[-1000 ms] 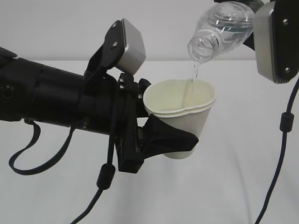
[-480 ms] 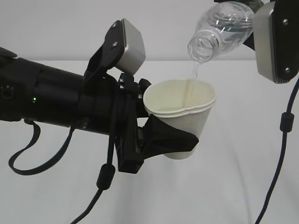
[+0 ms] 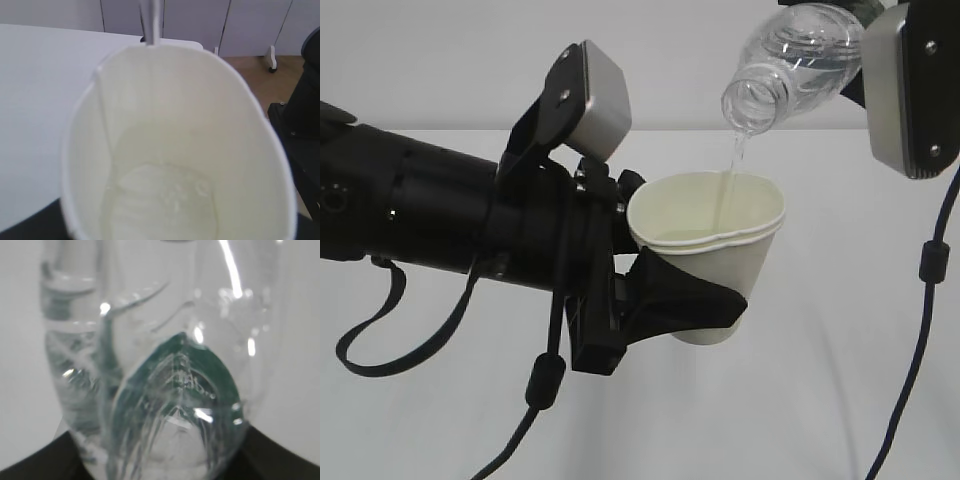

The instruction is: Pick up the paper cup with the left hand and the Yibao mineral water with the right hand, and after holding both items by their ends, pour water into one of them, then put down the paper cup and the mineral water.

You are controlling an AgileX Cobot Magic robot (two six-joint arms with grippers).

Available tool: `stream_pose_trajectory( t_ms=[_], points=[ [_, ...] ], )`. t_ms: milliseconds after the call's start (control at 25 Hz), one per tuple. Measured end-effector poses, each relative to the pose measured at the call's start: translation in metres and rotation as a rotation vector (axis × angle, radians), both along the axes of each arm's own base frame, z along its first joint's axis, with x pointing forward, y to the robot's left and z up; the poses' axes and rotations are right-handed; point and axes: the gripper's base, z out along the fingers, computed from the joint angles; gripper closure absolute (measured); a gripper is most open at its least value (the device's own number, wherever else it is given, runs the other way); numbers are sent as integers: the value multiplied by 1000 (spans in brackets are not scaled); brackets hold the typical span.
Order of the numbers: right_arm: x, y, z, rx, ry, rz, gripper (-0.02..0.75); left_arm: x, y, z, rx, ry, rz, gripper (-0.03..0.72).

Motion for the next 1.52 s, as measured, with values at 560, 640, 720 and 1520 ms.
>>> stream_pose_trajectory(
  t_ms=[560, 640, 720, 1520],
  points=[
    [0, 0, 0, 0, 0, 0, 335, -1, 0, 0, -1, 0, -8, 267],
    [0, 0, 0, 0, 0, 0, 335, -1, 0, 0, -1, 0, -8, 267],
    [0, 0, 0, 0, 0, 0, 335, -1, 0, 0, -1, 0, -8, 267],
    [1, 0, 5, 2, -15, 1, 344, -1, 0, 0, -1, 0, -12, 267]
  ],
)
